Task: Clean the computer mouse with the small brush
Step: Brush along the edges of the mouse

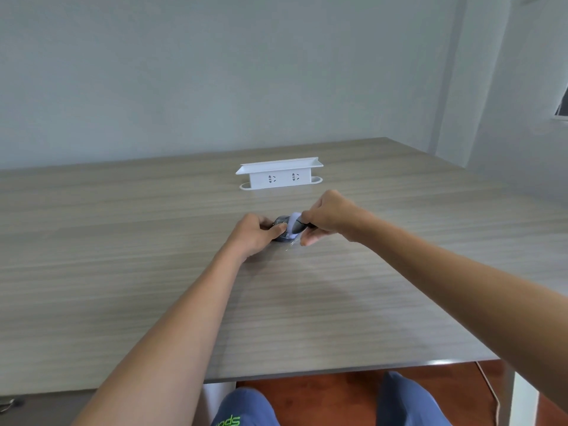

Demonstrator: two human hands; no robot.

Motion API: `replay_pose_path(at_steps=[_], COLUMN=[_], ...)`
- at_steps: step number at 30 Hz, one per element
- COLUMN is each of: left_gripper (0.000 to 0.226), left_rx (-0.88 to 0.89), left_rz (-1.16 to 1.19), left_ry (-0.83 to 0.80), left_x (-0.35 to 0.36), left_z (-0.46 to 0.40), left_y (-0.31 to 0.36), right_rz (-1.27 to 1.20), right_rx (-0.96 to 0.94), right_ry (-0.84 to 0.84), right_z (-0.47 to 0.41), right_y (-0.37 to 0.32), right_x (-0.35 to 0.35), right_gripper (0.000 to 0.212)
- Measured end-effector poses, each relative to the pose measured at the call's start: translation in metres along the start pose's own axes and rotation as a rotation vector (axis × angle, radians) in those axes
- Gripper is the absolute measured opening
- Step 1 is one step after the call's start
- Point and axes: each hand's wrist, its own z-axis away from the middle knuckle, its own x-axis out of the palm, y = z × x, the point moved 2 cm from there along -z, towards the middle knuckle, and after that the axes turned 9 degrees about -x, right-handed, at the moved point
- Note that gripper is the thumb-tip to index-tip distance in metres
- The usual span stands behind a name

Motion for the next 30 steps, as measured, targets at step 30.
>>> replay_pose_path(at_steps=[30], left_gripper=[0.032], left_rx=[0.006], left_rz=[-0.037], left_ry=[-0.009], left_x=[0.002], left_z=[0.000], left_y=[0.000], right_rz=[-0.168], right_rx=[0.076], right_ry=[-0.127], right_z=[-0.009], right_y=[0.006], right_x=[-0.016], right_gripper=[0.014])
